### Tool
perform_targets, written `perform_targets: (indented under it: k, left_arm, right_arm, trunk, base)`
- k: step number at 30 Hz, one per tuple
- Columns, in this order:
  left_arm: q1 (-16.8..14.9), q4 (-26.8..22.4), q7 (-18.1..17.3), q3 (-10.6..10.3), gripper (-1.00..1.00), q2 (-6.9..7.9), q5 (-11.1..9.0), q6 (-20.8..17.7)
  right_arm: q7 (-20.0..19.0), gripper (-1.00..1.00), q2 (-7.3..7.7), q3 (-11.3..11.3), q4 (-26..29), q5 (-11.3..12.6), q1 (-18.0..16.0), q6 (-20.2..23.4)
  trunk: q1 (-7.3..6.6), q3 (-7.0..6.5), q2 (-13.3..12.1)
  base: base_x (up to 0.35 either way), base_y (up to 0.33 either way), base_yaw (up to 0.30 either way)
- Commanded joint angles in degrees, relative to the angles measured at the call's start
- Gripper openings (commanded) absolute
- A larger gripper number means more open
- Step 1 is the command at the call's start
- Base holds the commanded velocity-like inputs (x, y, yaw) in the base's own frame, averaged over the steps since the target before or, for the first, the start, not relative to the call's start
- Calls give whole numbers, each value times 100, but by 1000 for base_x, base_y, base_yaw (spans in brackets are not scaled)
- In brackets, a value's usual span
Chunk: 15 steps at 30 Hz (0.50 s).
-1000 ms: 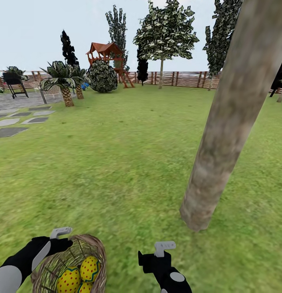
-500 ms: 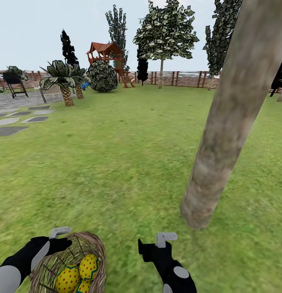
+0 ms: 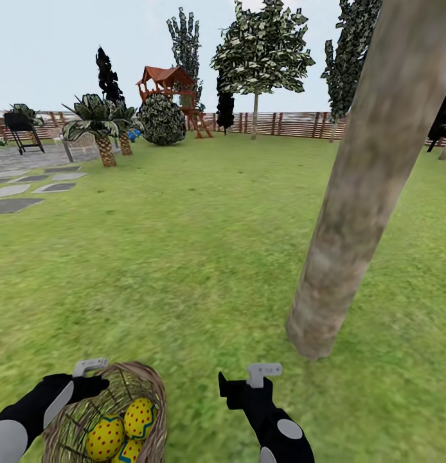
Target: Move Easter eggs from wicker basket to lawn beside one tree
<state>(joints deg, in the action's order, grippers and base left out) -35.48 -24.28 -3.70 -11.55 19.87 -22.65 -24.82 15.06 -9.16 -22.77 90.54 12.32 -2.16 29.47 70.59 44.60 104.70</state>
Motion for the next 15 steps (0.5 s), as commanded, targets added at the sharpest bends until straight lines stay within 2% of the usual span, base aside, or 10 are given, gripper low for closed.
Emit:
perform_targets:
  k: [1,15]
  left_arm:
    - [-3,-7,-7,-23,100,8,-11,-23]
    - [6,-9,-35,-24,100,40,-11,36]
  right_arm:
    - [55,100,1,-9,9,60,-4,16]
    - [57,100,-3,-14,13,60,-4,15]
  trunk:
    - [22,24,44]
    - [330,275,606]
  base:
    - [0,0,0]
    - [0,0,0]
